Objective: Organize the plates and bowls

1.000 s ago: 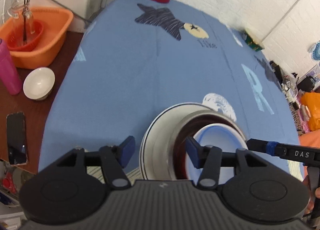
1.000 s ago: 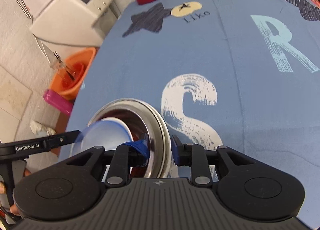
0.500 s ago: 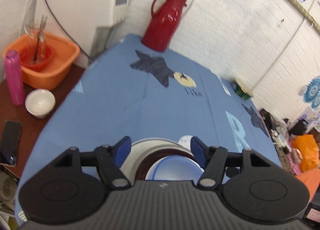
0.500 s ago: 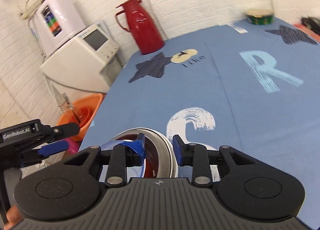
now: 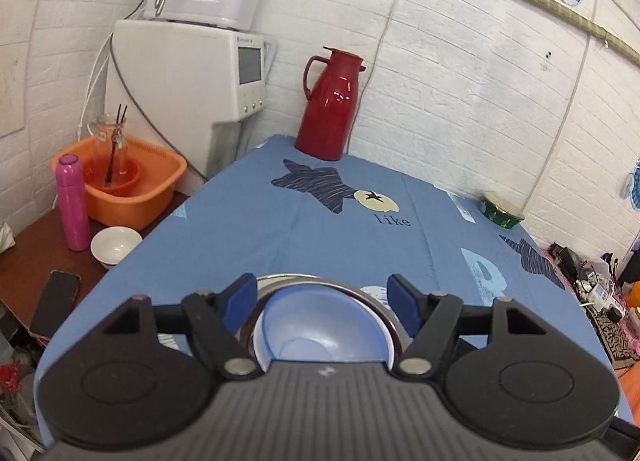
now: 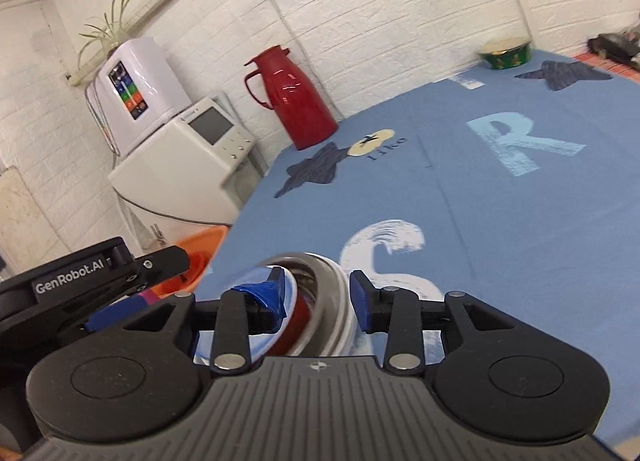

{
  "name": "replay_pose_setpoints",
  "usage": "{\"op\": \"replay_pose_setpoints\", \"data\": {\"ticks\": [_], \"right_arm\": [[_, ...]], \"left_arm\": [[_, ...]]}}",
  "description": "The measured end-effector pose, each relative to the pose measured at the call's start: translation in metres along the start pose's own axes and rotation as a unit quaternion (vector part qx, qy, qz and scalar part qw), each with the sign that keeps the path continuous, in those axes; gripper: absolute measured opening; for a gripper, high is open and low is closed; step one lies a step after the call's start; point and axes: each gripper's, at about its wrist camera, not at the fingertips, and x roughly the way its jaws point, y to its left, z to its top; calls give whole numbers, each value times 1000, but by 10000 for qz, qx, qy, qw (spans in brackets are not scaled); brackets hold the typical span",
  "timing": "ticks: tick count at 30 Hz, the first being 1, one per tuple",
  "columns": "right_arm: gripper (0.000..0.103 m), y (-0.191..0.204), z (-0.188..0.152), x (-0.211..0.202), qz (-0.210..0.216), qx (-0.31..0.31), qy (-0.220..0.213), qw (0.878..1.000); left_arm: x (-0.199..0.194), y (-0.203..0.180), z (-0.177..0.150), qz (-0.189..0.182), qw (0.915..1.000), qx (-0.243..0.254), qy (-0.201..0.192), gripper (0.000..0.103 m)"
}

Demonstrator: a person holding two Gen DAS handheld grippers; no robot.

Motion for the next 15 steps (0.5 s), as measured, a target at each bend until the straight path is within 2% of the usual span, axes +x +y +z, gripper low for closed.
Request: {"op": "replay_pose_setpoints", "data": {"ticks": [4, 9, 15], "right_arm": [[22, -3, -10, -16, -580, -172, -110, 9981], [24, -16, -26, -32, -1184, -161, 77, 9928], [26, -25, -54, -59, -1287, -339, 116, 9910]], "left_arm": [[-16, -10, -21, 4, 9995, 299, 71, 71], [-32, -17, -52, -116, 9978, 601, 256, 71], [-53, -17, -92, -120, 9952, 885, 389, 71]]}}
